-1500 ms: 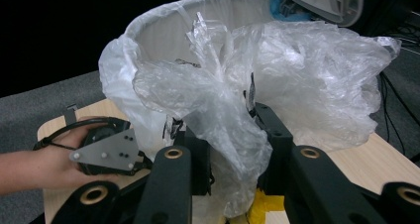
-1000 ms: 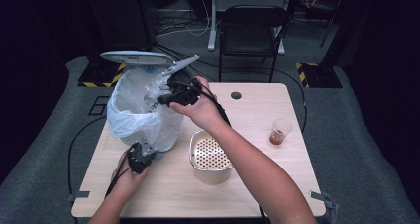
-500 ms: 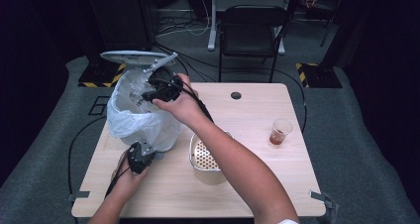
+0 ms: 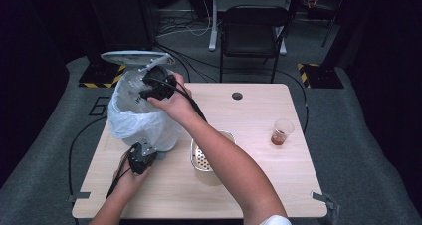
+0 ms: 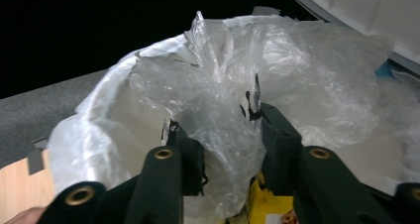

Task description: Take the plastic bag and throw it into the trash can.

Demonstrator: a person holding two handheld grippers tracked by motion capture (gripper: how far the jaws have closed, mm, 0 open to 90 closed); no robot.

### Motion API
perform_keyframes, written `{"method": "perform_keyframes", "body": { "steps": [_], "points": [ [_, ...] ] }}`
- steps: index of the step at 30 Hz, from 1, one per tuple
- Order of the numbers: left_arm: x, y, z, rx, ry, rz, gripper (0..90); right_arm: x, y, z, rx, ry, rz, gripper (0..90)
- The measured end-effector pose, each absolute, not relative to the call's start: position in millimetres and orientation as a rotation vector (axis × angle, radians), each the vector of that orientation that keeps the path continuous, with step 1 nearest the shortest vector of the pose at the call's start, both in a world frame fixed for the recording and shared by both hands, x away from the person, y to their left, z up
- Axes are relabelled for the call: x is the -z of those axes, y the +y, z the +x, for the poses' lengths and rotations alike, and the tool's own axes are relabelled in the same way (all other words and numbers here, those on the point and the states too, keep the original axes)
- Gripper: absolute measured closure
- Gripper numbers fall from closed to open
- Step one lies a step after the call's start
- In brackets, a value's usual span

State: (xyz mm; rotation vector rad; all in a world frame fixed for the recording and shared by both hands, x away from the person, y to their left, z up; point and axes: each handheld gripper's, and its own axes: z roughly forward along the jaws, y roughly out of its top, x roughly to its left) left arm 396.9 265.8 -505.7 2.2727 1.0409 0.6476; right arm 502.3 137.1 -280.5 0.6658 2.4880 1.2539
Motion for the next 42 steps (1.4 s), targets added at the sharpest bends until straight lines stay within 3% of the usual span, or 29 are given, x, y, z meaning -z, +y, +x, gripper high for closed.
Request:
{"method": "perform_keyframes", "body": {
  "steps": [15, 28, 42],
  "points": [
    [507.9, 254.0, 399.9, -0.63, 1.016, 2.244, 90.0, 283.5, 137.7, 508.8, -1.28, 2.425, 0.736, 43.9],
    [507.0, 253.9, 399.4, -0.62, 1.027, 2.256, 90.0, 279.3, 127.7, 496.0, -1.251, 2.423, 0.708, 45.4],
    [508.4, 252.9, 399.0, -0.639, 1.027, 2.24, 90.0, 266.2, 40.6, 467.6, -1.315, 2.344, 0.773, 42.5]
  ]
}}
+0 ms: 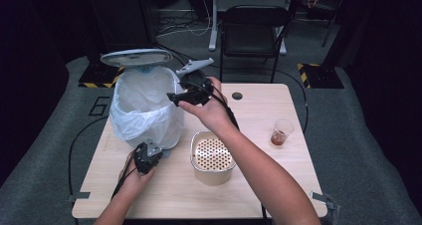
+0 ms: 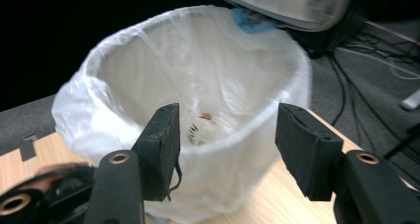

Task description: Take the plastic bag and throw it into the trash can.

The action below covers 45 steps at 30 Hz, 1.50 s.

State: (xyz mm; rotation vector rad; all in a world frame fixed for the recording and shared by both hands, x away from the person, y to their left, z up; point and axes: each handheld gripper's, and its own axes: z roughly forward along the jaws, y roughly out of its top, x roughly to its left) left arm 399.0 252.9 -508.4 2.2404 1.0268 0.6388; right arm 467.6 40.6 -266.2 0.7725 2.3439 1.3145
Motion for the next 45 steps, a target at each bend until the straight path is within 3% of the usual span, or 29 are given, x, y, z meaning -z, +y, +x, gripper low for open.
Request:
{"method": "perform_keyframes", "body": {
  "steps": [15, 45],
  "points": [
    [507.6, 254.5, 400.0, -0.658, 0.997, 2.267, 90.0, 298.4, -59.5, 452.5, -1.278, 2.277, 0.924, 35.2],
    [507.7, 254.6, 399.8, -0.658, 1.0, 2.265, 90.0, 380.1, -186.7, 459.7, -1.055, 2.085, 1.197, 14.4]
  ]
}}
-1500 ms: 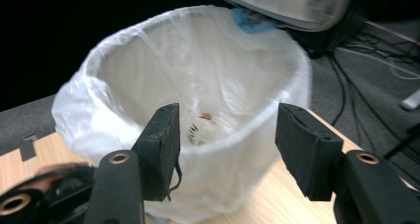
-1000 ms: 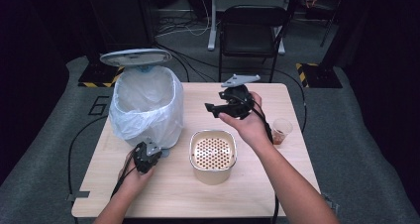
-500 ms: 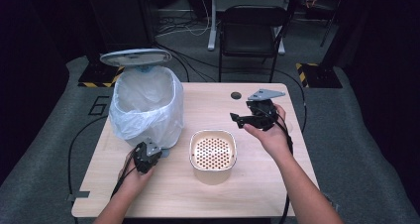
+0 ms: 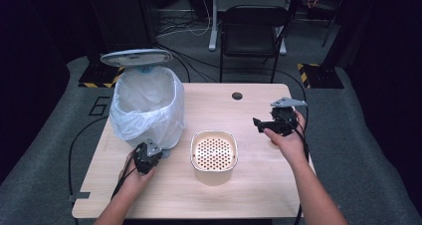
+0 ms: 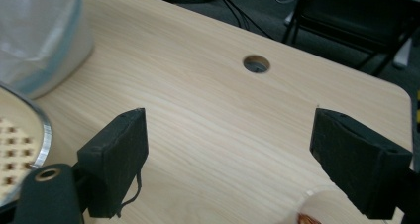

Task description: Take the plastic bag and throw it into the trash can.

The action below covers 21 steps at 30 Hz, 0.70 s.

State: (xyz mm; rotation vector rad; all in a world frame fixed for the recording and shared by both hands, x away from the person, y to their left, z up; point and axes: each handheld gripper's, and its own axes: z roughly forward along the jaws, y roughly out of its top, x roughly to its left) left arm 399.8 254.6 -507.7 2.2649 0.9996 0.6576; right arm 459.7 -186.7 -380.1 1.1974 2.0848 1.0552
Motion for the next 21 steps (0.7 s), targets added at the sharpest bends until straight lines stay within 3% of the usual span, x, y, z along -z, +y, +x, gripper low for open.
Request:
{"method": "perform_keyframes", "body": {
  "steps": [10, 21],
  "points": [
    [507.4, 254.8, 400.0, -0.655, 1.0, 2.268, 90.0, 409.4, -230.2, 470.8, -0.972, 2.013, 1.333, 14.0],
    [507.7, 254.7, 399.9, -0.656, 1.001, 2.262, 90.0, 431.0, -250.6, 473.6, -0.937, 1.979, 1.402, 13.8]
  ]
}}
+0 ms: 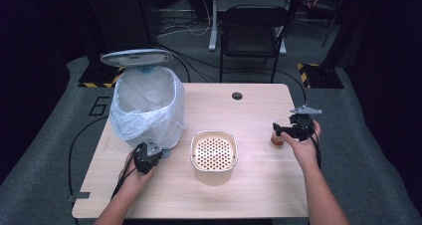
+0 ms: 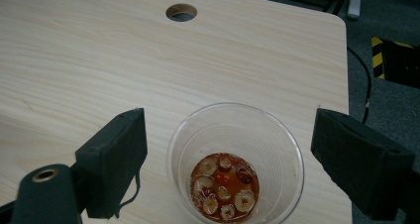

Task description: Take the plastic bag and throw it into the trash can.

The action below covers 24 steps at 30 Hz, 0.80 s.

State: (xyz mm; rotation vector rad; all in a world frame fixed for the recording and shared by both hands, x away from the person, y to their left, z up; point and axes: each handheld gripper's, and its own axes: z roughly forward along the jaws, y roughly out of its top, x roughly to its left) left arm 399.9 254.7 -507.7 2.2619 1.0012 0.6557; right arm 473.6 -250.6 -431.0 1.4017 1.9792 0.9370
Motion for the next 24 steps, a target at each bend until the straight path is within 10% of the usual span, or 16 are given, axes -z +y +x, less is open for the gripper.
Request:
{"method": "perform_keyframes", "body": {
  "steps": [24],
  "points": [
    [506.9, 255.6, 400.2, -0.636, 1.005, 2.268, 90.0, 471.8, -250.8, 482.1, -0.891, 2.008, 1.463, 14.9]
  ]
}}
